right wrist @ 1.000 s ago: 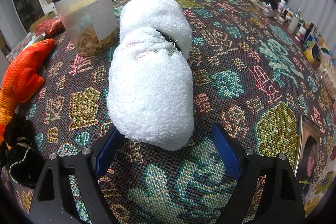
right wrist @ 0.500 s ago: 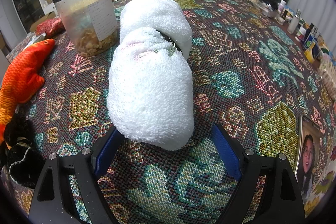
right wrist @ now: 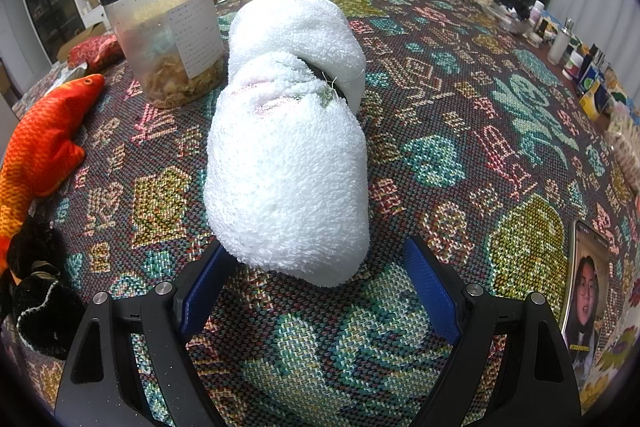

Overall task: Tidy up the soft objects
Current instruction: 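Lift the white towel bundle with the right gripper and hold it, then grasp the orange plush fish with the left gripper while the right holds the towel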

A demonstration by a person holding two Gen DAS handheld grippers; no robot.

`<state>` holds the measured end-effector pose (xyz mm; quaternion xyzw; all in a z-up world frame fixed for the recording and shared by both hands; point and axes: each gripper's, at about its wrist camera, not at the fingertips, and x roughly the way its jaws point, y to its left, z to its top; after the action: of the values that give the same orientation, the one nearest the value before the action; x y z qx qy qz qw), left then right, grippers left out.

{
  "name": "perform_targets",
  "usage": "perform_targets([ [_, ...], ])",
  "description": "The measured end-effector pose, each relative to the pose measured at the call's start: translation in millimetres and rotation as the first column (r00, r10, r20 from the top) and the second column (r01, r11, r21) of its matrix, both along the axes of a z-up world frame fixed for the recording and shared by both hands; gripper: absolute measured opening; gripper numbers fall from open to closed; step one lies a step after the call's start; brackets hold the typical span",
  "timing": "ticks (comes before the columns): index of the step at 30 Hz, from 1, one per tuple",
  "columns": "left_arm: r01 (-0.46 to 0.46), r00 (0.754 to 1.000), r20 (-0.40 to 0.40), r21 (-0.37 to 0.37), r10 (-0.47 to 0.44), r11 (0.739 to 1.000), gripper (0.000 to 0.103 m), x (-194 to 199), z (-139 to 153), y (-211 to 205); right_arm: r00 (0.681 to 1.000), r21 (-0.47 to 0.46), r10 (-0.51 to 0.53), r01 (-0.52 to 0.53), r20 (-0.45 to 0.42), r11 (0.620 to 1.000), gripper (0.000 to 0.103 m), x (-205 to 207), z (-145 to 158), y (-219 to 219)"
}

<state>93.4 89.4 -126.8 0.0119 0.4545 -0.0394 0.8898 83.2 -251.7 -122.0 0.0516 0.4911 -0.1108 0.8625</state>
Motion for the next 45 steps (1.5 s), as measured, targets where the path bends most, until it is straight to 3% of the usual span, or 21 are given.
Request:
perform_targets([
  [40, -0.001, 1.000, -0.001, 0.006, 0.001, 1.000, 0.103, -3.3, 0.5, -1.3, 1.000, 0.000, 0.005, -0.005, 0.004, 1.000, 0.088, 0.2, -0.3, 0.7],
  [43, 0.004, 1.000, -0.016, 0.013, -0.003, 1.000, 0.103, -2.8, 1.4, -1.4, 1.000, -0.001, 0.010, -0.010, 0.009, 1.000, 0.088, -0.3, 1.0, 0.0],
  [45, 0.012, 0.998, -0.068, 0.017, -0.011, 1.000, 0.103, -1.3, 3.1, -1.3, 1.000, 0.000, 0.016, -0.016, 0.013, 1.000, 0.088, -0.1, 1.8, -0.6],
])
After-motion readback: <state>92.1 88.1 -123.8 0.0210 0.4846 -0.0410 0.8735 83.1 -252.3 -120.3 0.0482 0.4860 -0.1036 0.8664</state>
